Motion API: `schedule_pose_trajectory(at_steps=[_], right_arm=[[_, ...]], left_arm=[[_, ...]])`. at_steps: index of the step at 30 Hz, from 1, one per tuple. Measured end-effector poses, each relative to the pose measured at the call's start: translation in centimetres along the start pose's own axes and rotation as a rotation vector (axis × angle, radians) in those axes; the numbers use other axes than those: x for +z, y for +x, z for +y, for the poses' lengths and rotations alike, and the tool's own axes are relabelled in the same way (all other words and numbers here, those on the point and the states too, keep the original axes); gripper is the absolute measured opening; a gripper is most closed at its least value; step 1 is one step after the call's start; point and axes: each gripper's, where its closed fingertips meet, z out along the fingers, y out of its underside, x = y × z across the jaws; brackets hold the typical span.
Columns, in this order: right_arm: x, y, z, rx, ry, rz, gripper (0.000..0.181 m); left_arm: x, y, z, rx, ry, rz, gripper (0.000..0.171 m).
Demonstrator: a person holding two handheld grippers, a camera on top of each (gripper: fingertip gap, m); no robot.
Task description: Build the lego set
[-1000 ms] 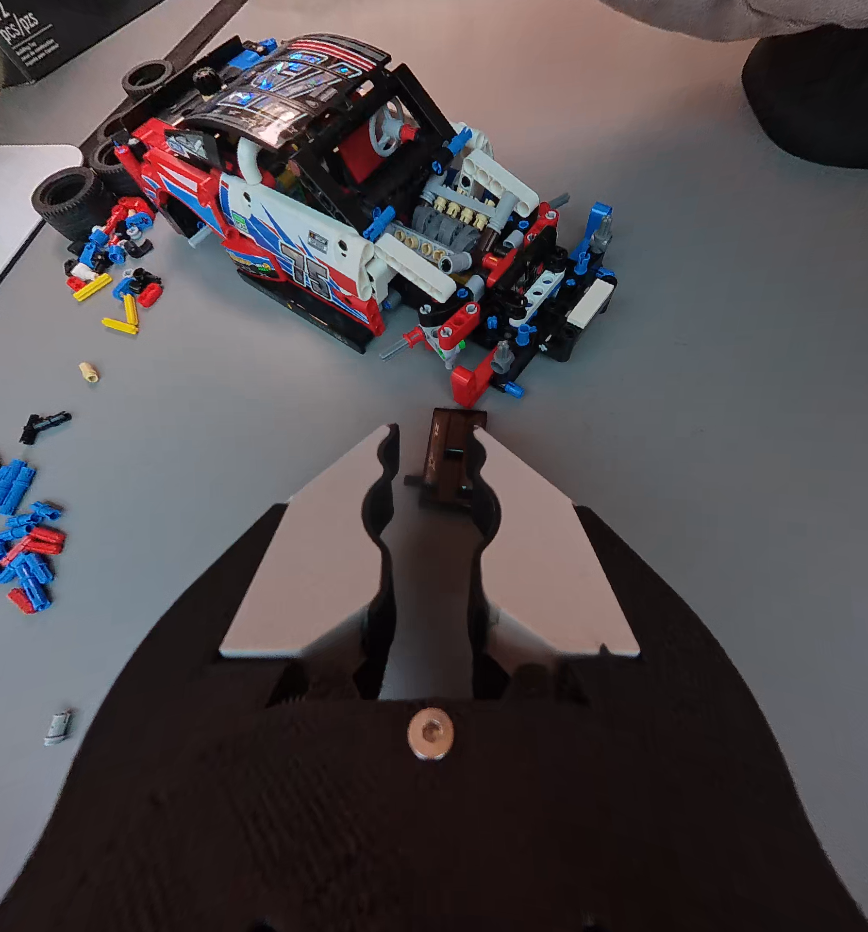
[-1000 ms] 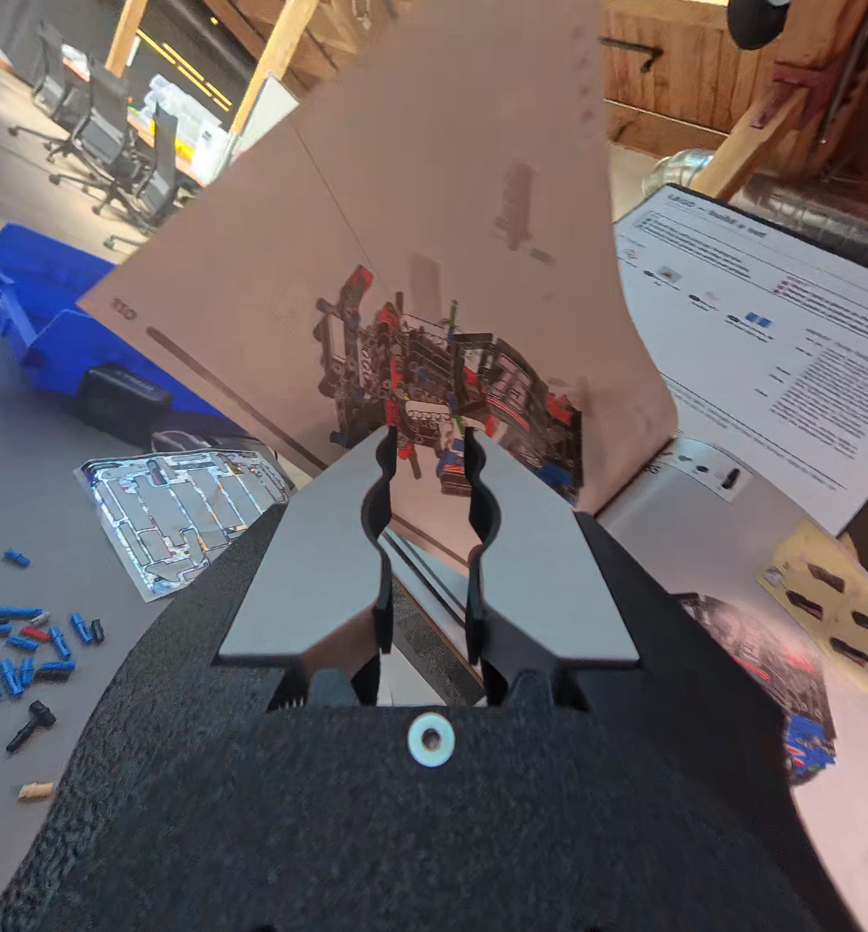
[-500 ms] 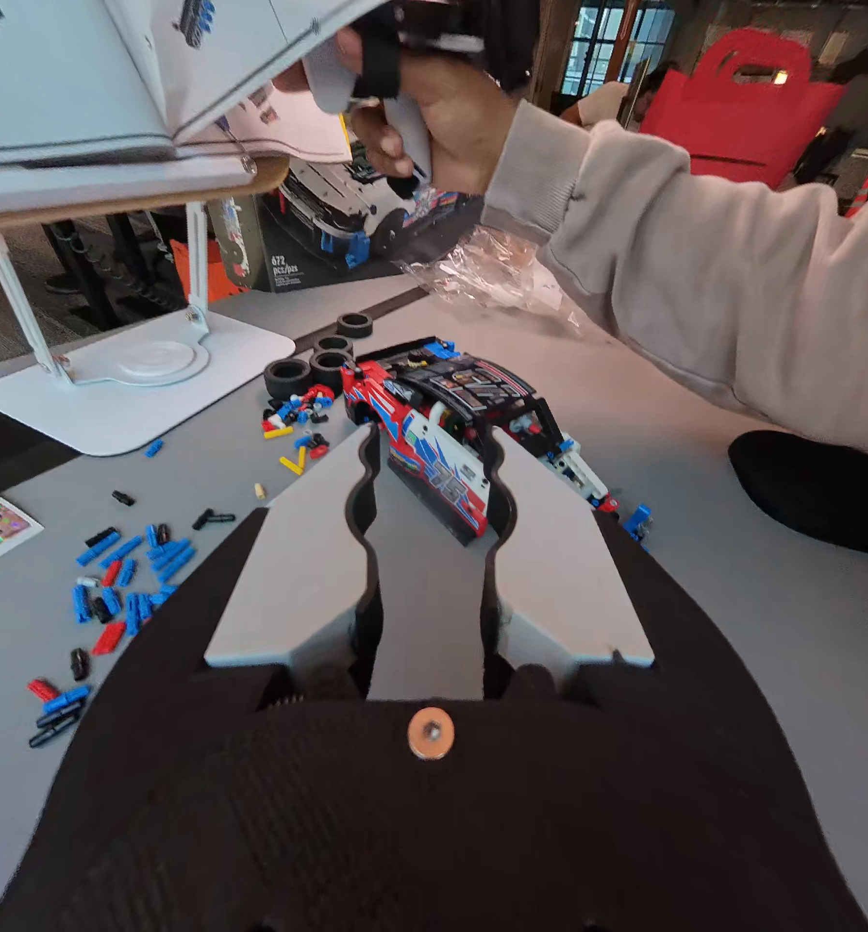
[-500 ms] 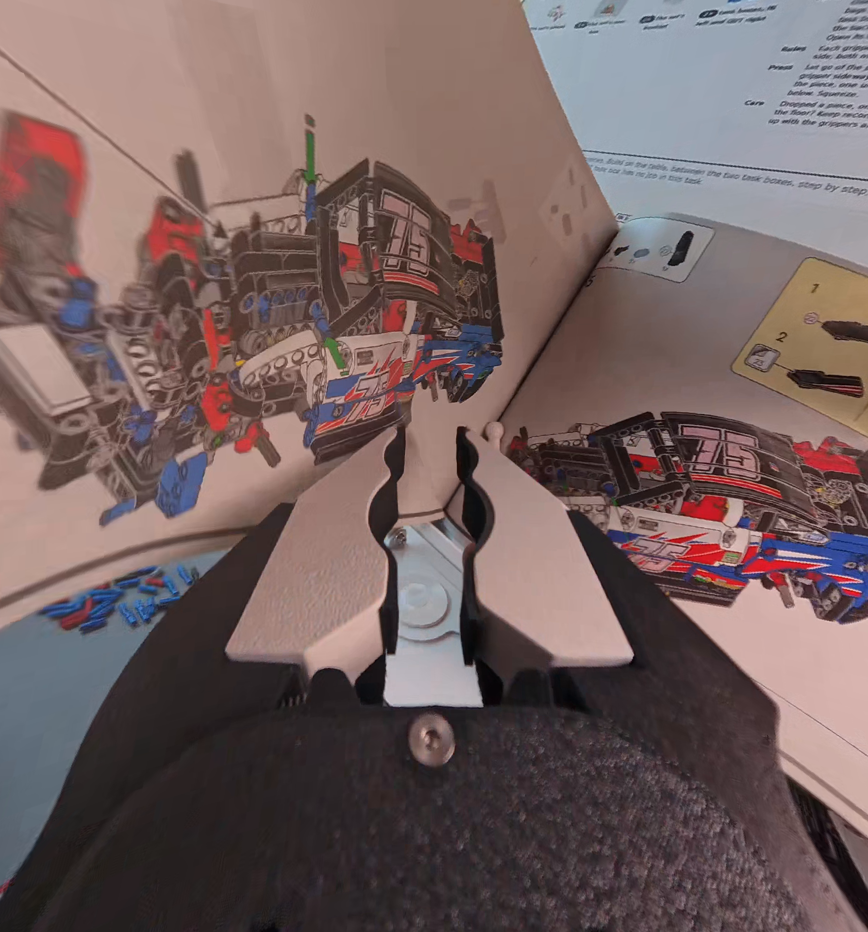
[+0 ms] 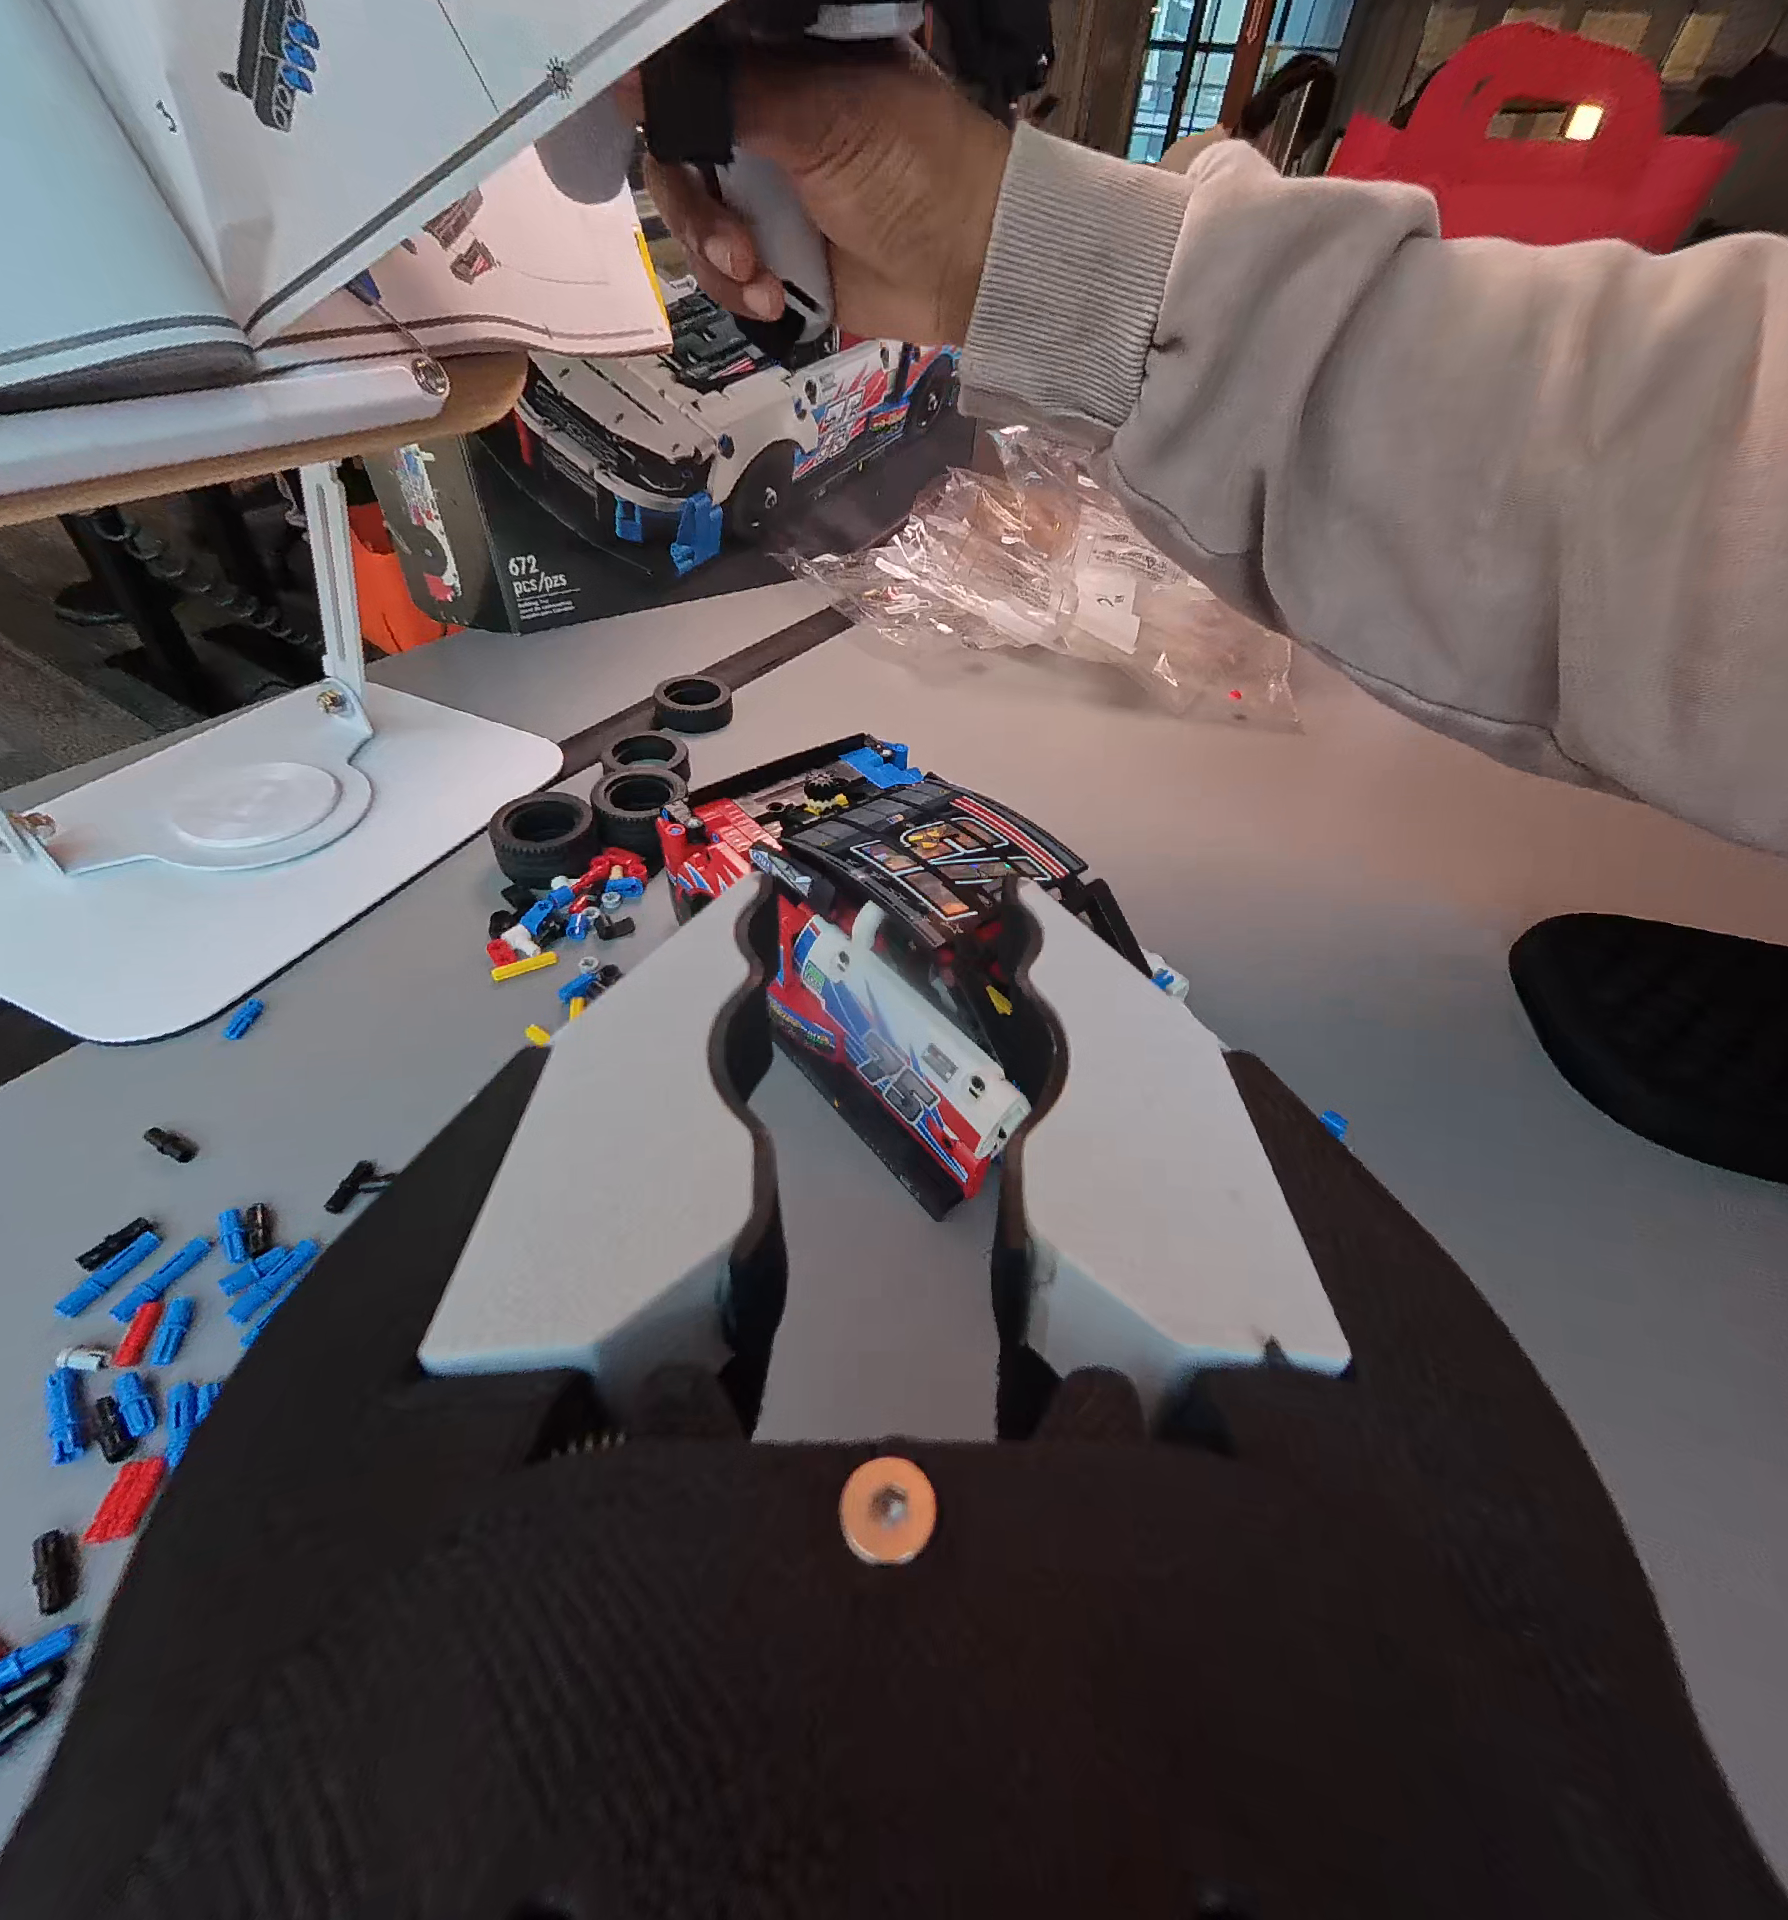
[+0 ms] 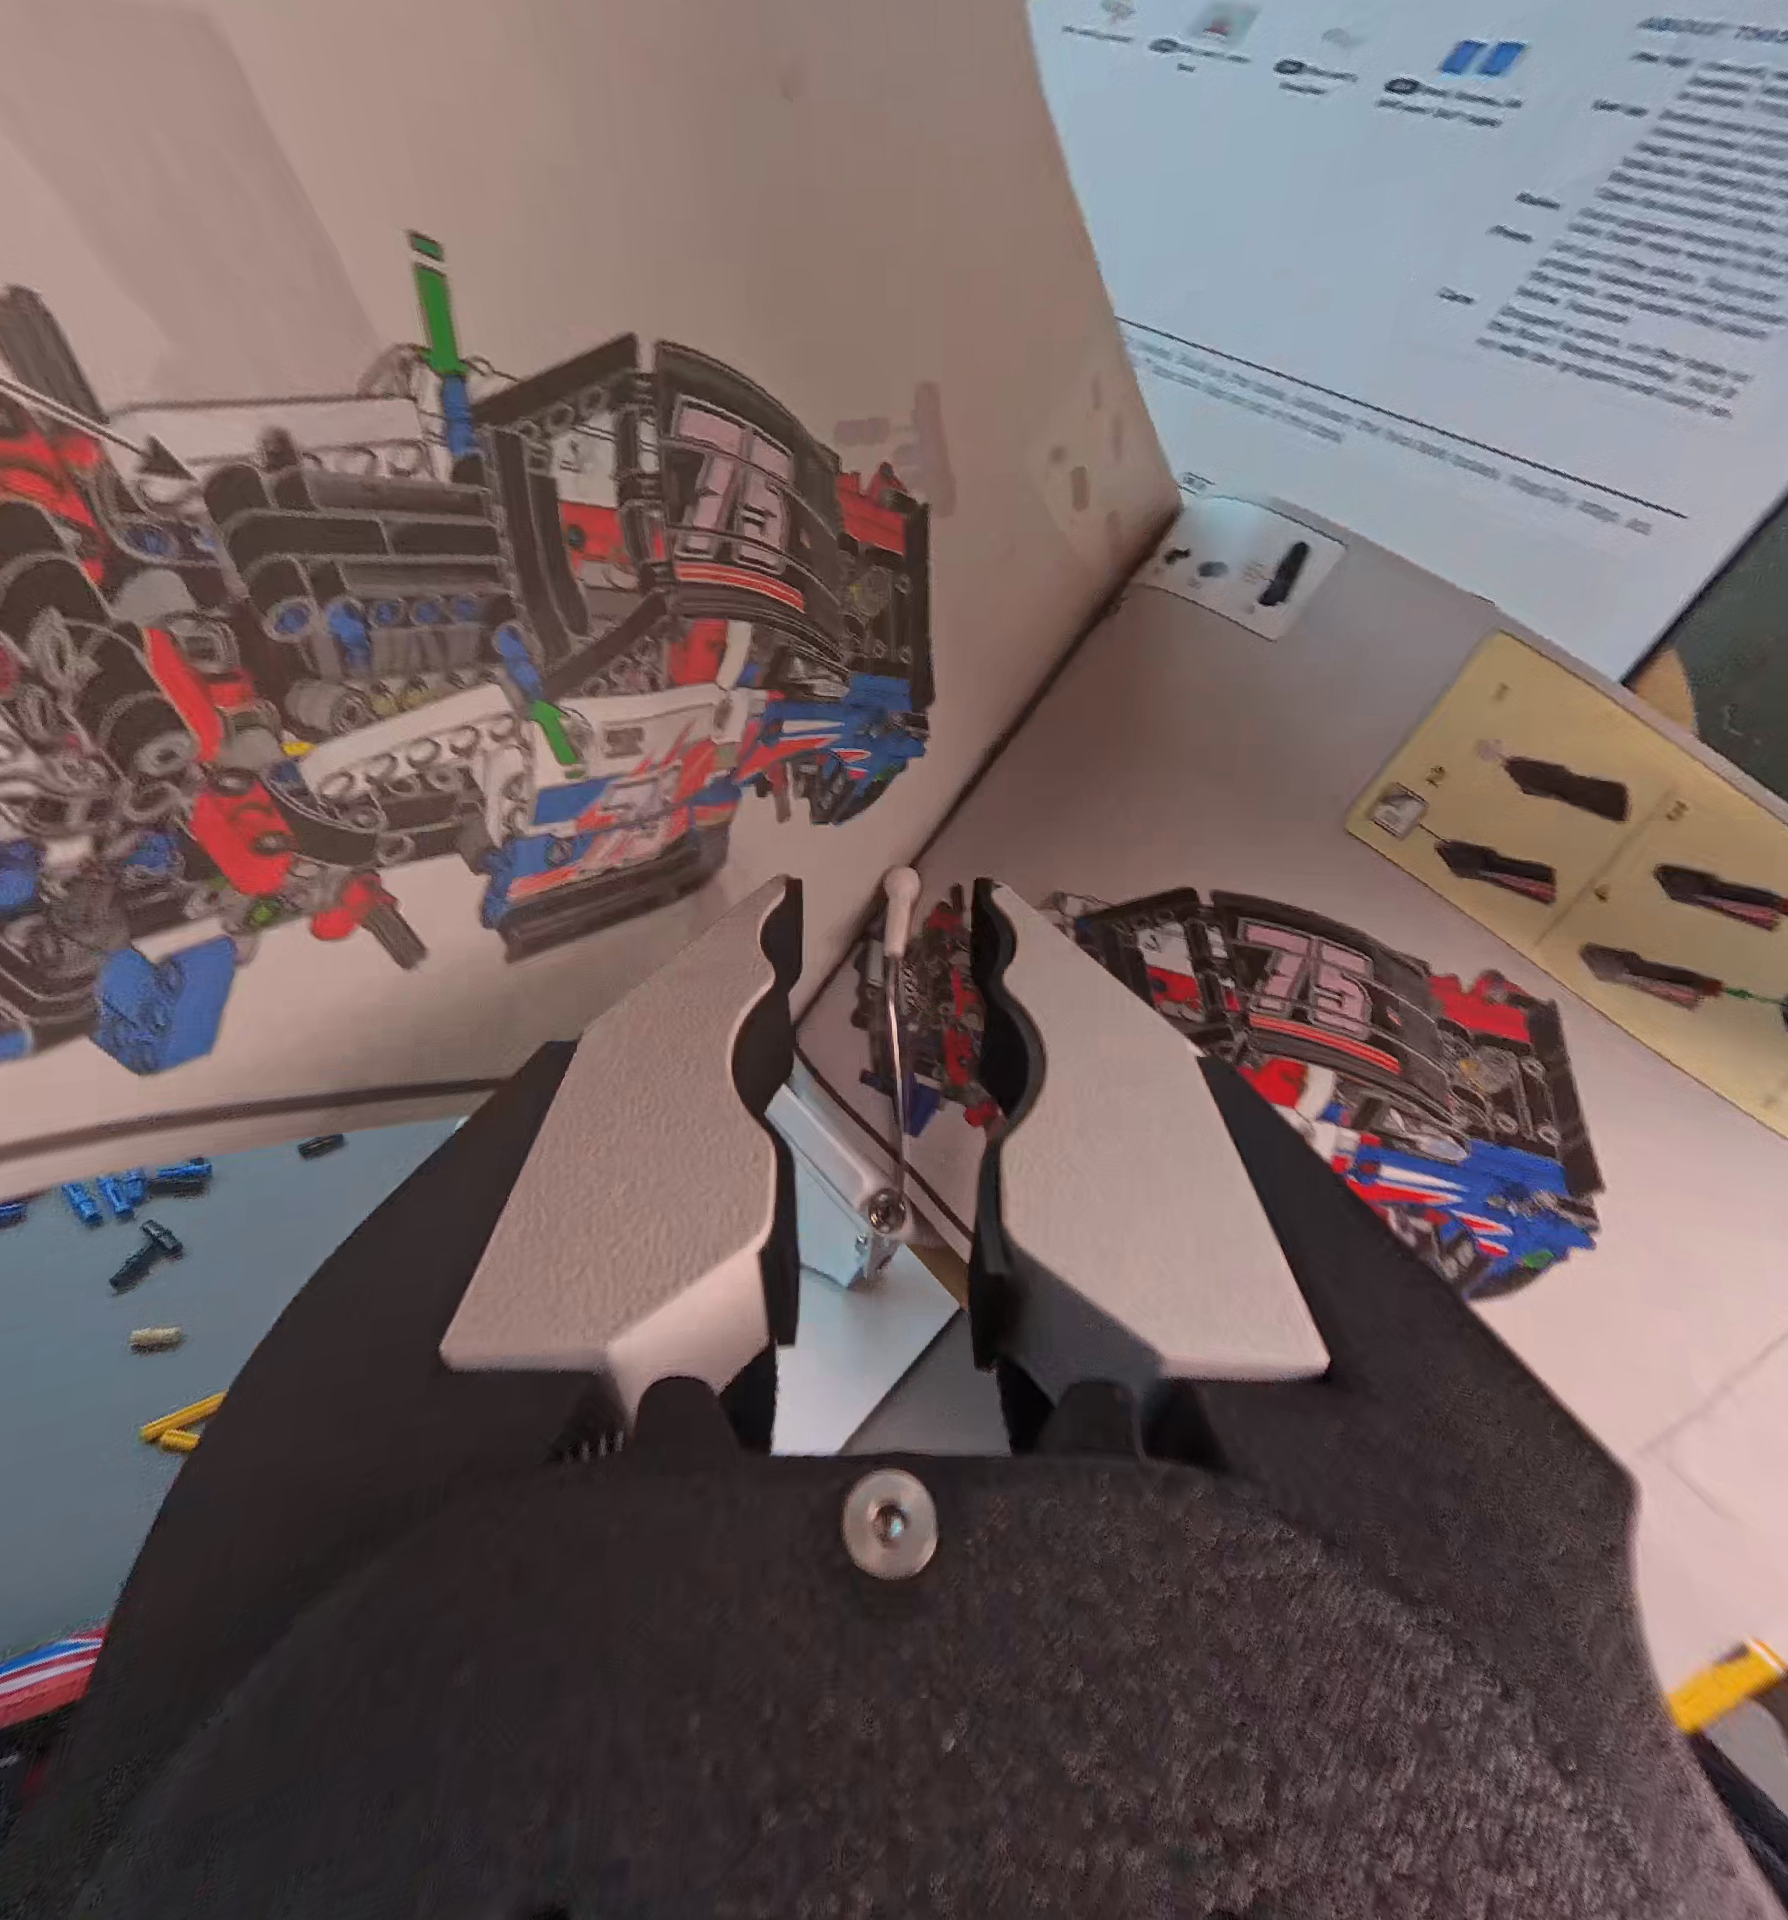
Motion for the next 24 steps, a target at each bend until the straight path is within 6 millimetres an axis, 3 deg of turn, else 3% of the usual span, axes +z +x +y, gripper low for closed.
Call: schedule_pose_trajectory(at_steps=[3, 8, 13, 15, 17, 20, 24], right_arm=[[2.1, -3.5, -0.3, -0.114, -0.07, -0.04, 0.027], [5.2, -6.8, 3.3, -0.331, -0.317, 0.038, 0.03], [6.0, -9.4, 3.6, -0.28, -0.325, -0.054, 0.031], [5.6, -10.2, 2.8, -0.215, -0.272, -0.126, 0.034], [5.1, -9.0, 1.9, -0.218, -0.245, -0.085, 0.042], [4.4, -6.8, 1.6, -0.244, -0.265, 0.009, 0.043], [3.9, -4.9, 4.7, -0.29, -0.445, 0.09, 0.049]], left_arm=[[-1.0, -0.5, 0.3, -0.016, 0.007, -0.02, 0.041], [-2.2, -1.5, 1.4, -0.092, 0.017, -0.024, 0.04], [-3.0, -2.0, 1.6, -0.108, 0.029, -0.032, 0.041], [-3.0, -2.5, 1.0, -0.105, 0.054, -0.055, 0.043], [-2.9, -3.7, -0.9, -0.089, 0.109, -0.106, 0.051], [-2.0, -5.7, -5.8, -0.06, 0.181, -0.196, 0.069], [1.1, -9.5, -12.0, 0.0, 0.201, -0.36, 0.094]])
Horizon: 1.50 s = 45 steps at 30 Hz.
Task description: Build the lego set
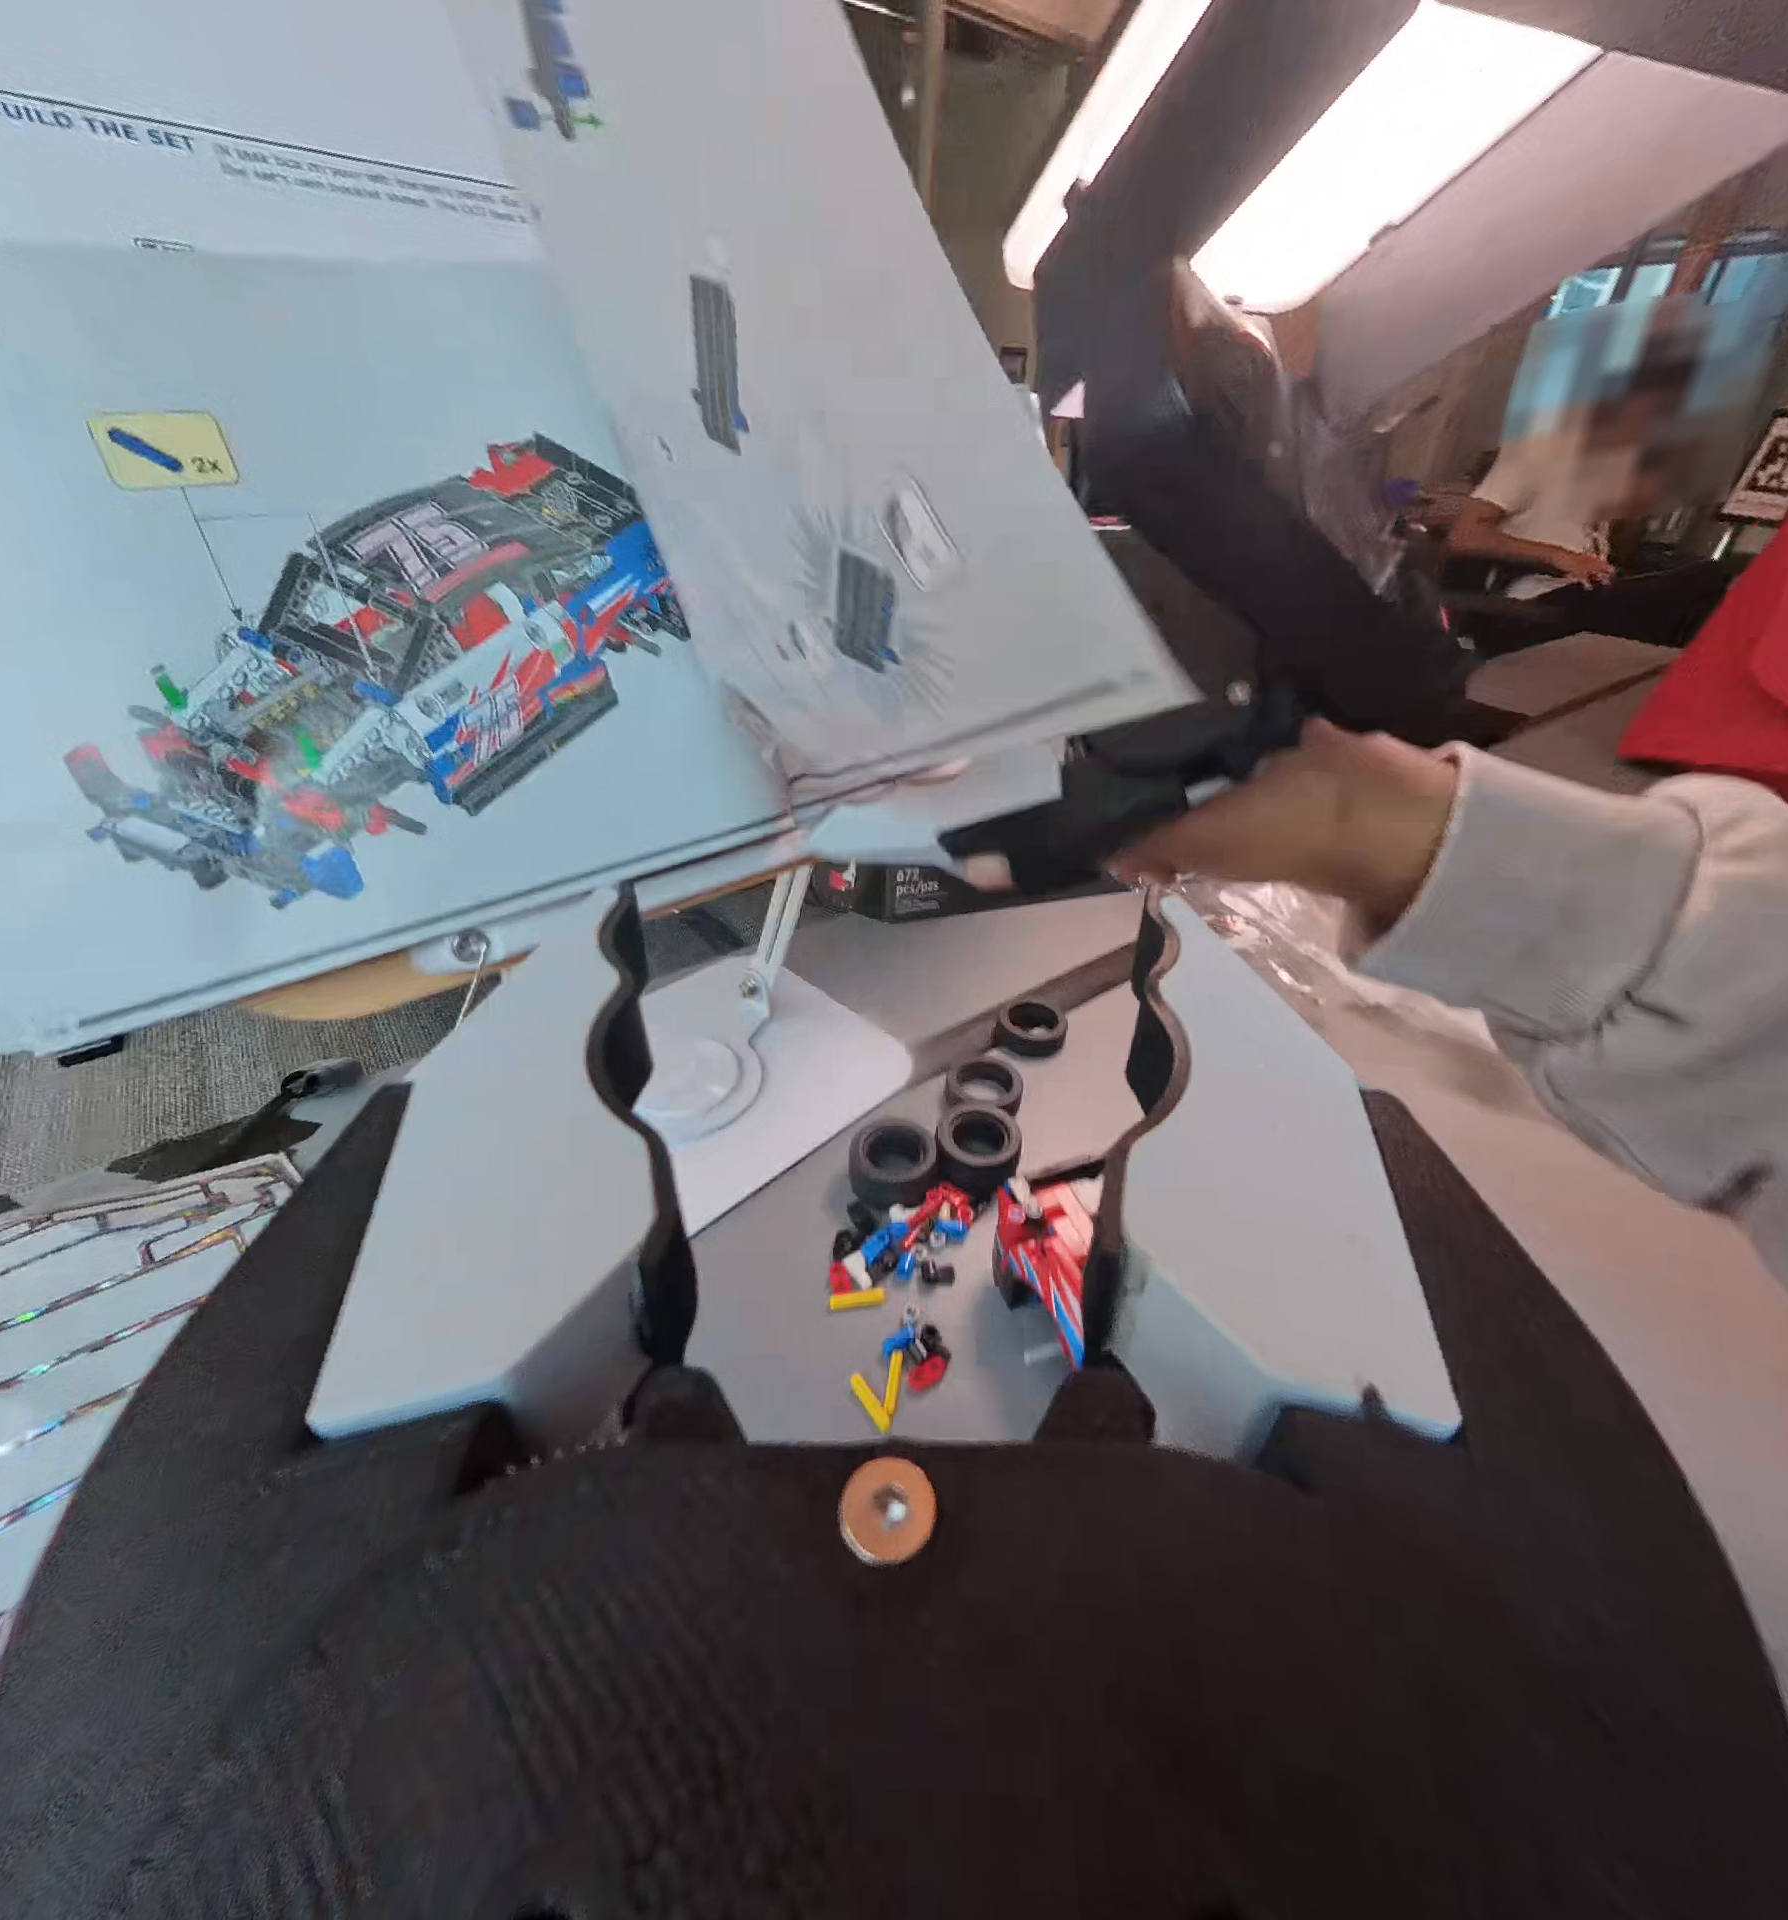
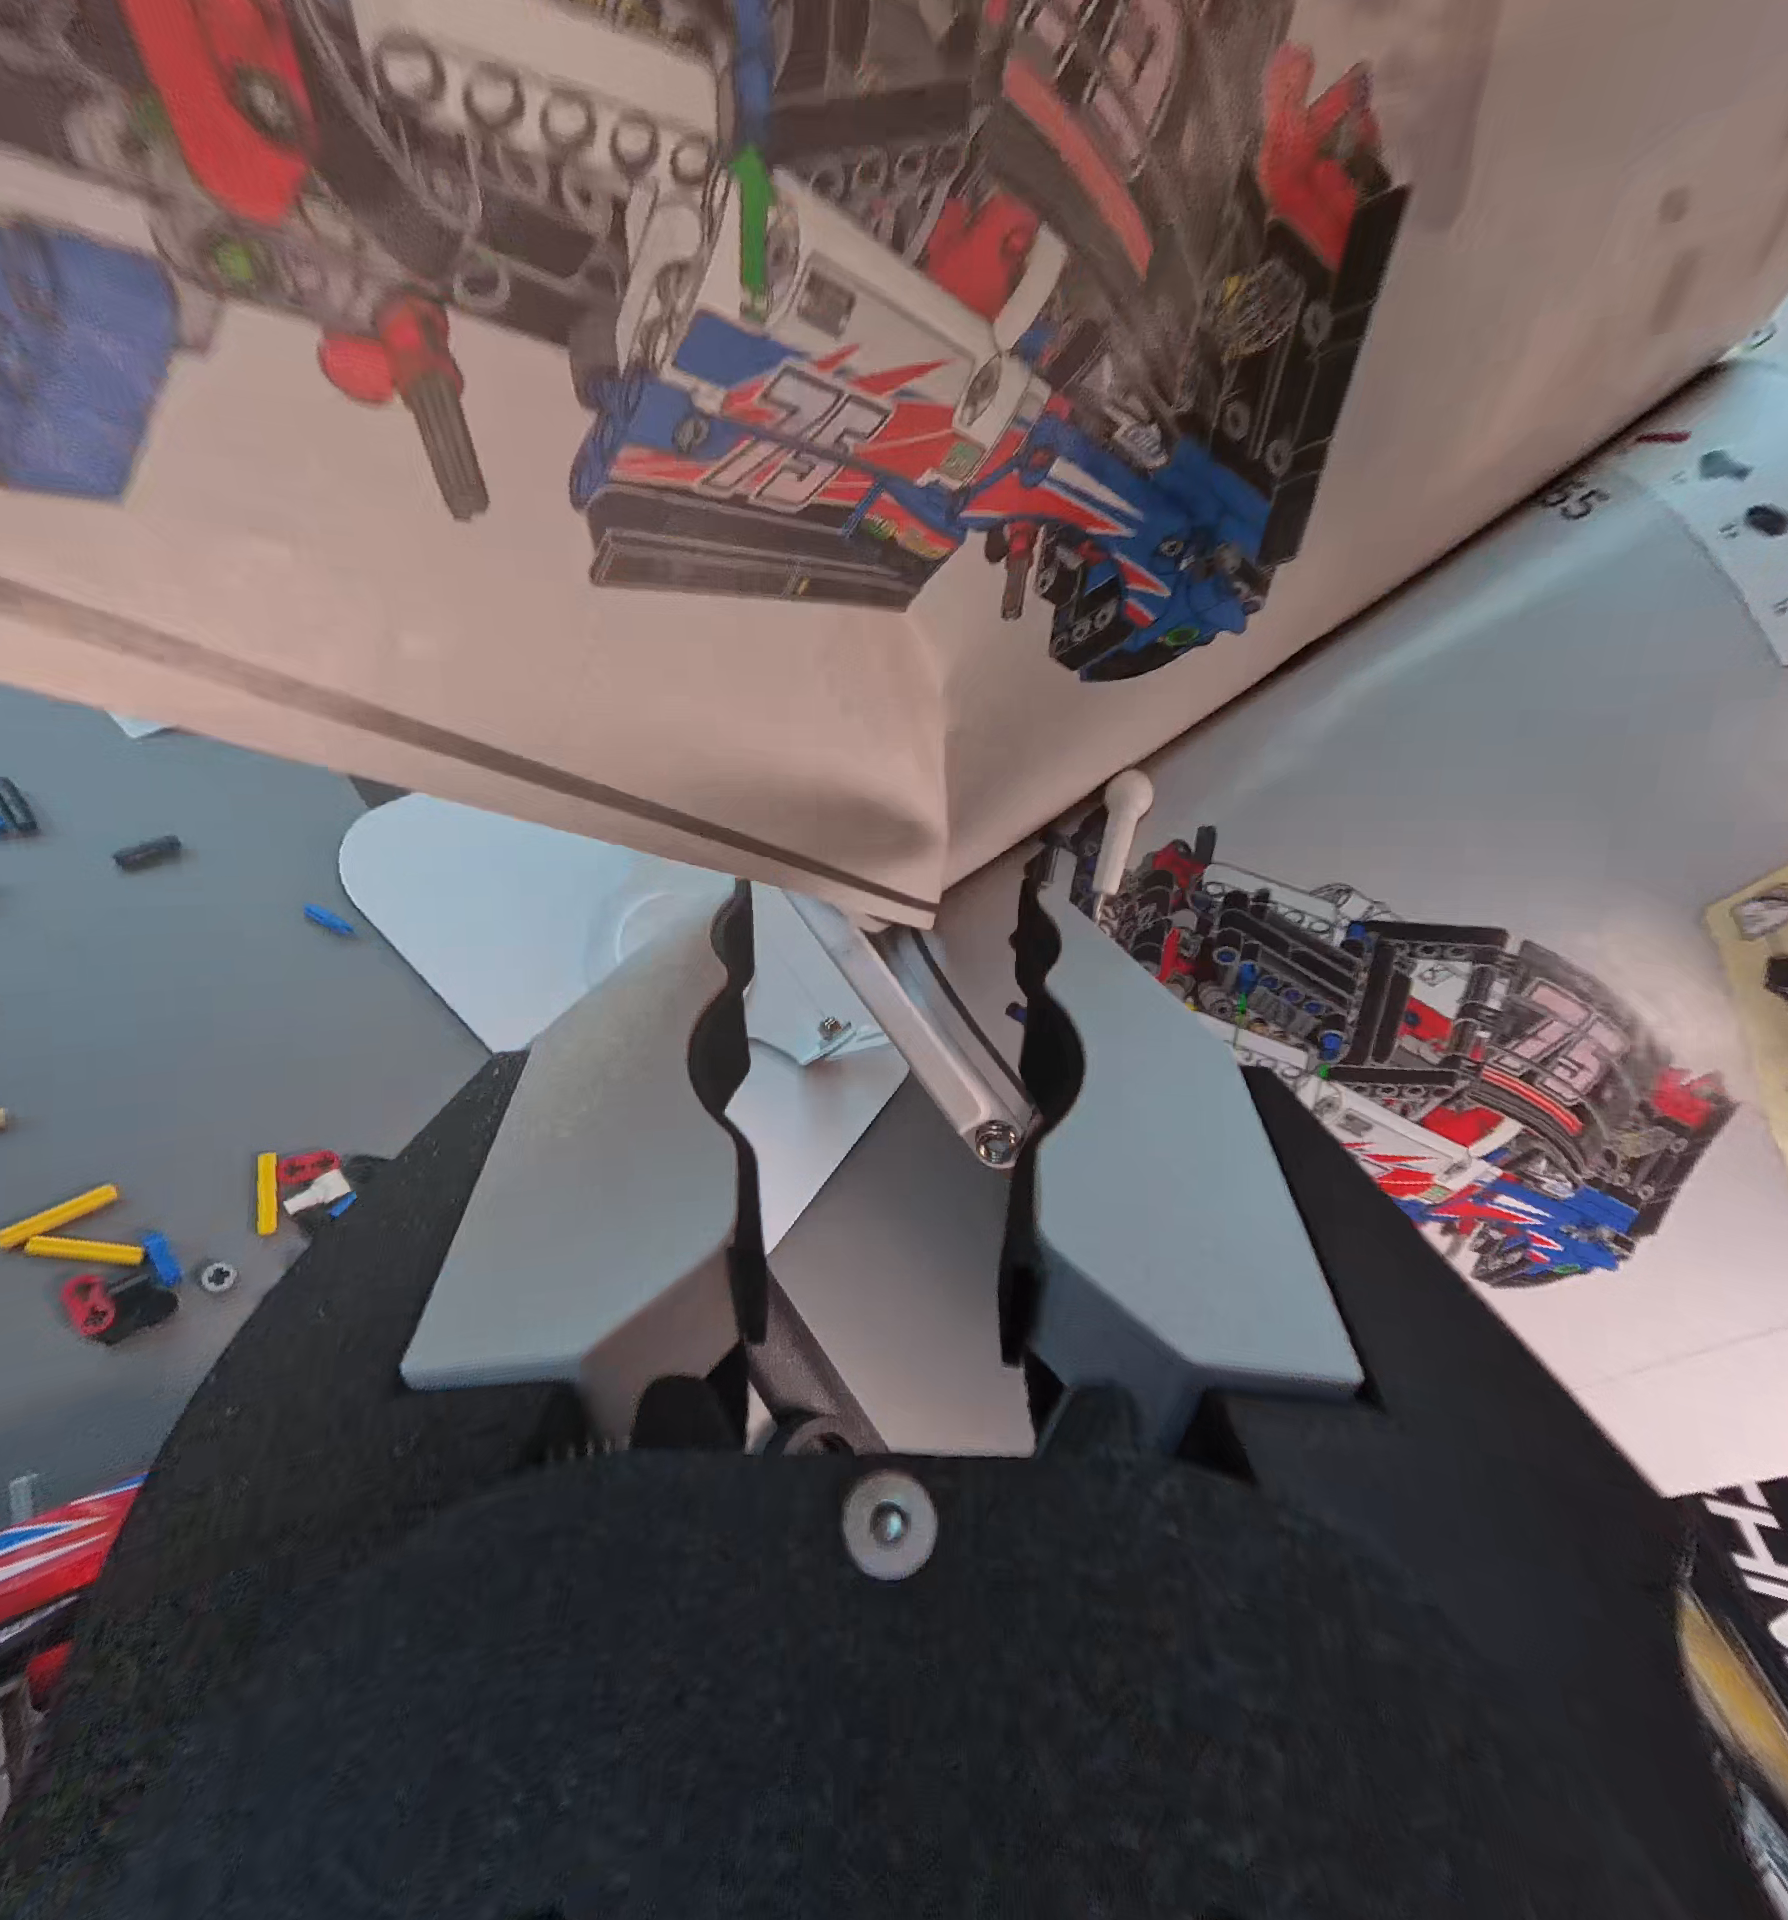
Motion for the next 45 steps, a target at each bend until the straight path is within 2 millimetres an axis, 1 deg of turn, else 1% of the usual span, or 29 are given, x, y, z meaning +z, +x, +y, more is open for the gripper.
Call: schedule_pose_trajectory(at_steps=[1, 2, 3, 4, 5, 6, 7, 8, 10, 12, 15, 18, 22, 24, 26, 28, 32, 33, 35, 37, 38, 40, 41, 43, 44, 45], right_arm=[[0.3, -0.2, 0.5, 0.003, -0.004, -0.013, 0.049], [0.6, -0.3, 0.7, 0.012, 0.01, -0.014, 0.049], [0.7, -0.3, 1.0, 0.014, 0.021, -0.011, 0.048], [0.8, -0.2, 1.2, 0.012, 0.035, -0.001, 0.048], [0.7, -0.1, 1.1, 0.01, 0.066, 0.007, 0.046], [0.5, 0.1, 1.0, 0.009, 0.096, 0.026, 0.044], [0.4, 0.3, 0.9, 0.004, 0.12, 0.045, 0.043], [0.3, 0.4, 0.7, -0.007, 0.147, 0.057, 0.041], [0.1, 0.2, 0.7, -0.029, 0.18, 0.062, 0.039], [-0.1, 0.1, 0.5, -0.016, 0.216, 0.068, 0.037], [-0.5, 0.2, -0.3, -0.019, 0.286, 0.096, 0.037], [0.2, -0.8, -0.1, -0.021, 0.271, 0.074, 0.035], [1.0, -2.4, 0.7, -0.047, 0.26, 0.036, 0.035], [0.8, -3.1, 0.6, -0.047, 0.289, 0.002, 0.04], [0.3, -2.8, 0.4, -0.009, 0.306, -0.023, 0.037], [-0.3, -2.1, -0.2, 0.061, 0.338, -0.053, 0.036], [-1.1, -0.2, -1.8, 0.154, 0.371, -0.055, 0.03], [-0.9, 0.2, -2.1, 0.166, 0.354, -0.042, 0.027], [0.1, 0.5, -2.1, 0.155, 0.273, -0.017, 0.027], [1.4, 0.4, -2.3, 0.106, 0.2, 0.025, 0.03], [2.0, 0.4, -2.4, 0.064, 0.171, 0.058, 0.031], [3.0, 0.5, -2.4, -0.056, 0.114, 0.145, 0.029], [3.4, 0.5, -2.5, -0.111, 0.099, 0.183, 0.03], [4.1, -0.2, -2.9, -0.185, 0.091, 0.215, 0.031], [4.4, -0.6, -3.0, -0.209, 0.087, 0.218, 0.031], [4.8, -1.0, -3.0, -0.232, 0.075, 0.218, 0.031]], left_arm=[[1.6, -0.3, -0.8, -0.044, -0.001, -0.008, 0.101], [3.0, -0.3, -1.6, -0.085, -0.001, 0.0, 0.104], [4.1, 0.0, -2.4, -0.089, 0.003, 0.005, 0.103], [4.9, 0.1, -3.0, -0.055, 0.007, -0.012, 0.101], [5.5, 0.2, -3.6, -0.011, 0.019, -0.038, 0.095], [5.9, 0.9, -4.0, 0.008, 0.037, -0.031, 0.076], [5.9, 1.8, -4.4, 0.014, 0.071, 0.0, 0.043], [5.9, 2.4, -4.7, 0.025, 0.103, 0.005, 0.021], [5.6, 2.6, -4.4, 0.051, 0.115, -0.032, 0.008], [5.0, 3.0, -3.9, 0.05, 0.136, -0.039, 0.003], [4.1, 2.8, -3.3, 0.036, 0.157, -0.076, 0.0], [3.5, 2.5, -3.2, 0.026, 0.16, -0.078, 0.0], [3.3, 1.0, -4.4, -0.014, 0.118, -0.05, 0.0], [2.9, -0.1, -5.1, 0.0, 0.097, -0.055, 0.0], [2.4, -1.6, -5.0, 0.009, 0.068, -0.065, 0.0], [1.8, -3.7, -4.1, -0.023, 0.057, -0.085, 0.0], [0.8, -8.4, -1.8, -0.222, 0.103, -0.111, 0.0], [0.9, -9.5, -1.4, -0.264, 0.118, -0.102, 0.0], [1.5, -11.8, -0.8, -0.315, 0.132, -0.093, 0.0], [2.3, -14.0, 0.1, -0.321, 0.076, -0.106, 0.004], [2.5, -14.8, 0.4, -0.328, 0.05, -0.11, 0.012], [1.8, -16.7, 0.1, -0.372, 0.064, -0.162, 0.029], [1.0, -17.4, 0.0, -0.404, 0.093, -0.193, 0.036], [-0.6, -18.2, 0.9, -0.495, 0.151, -0.257, 0.047], [-1.1, -18.1, 1.9, -0.569, 0.178, -0.257, 0.05], [-1.2, -17.6, 3.3, -0.658, 0.188, -0.239, 0.053]])
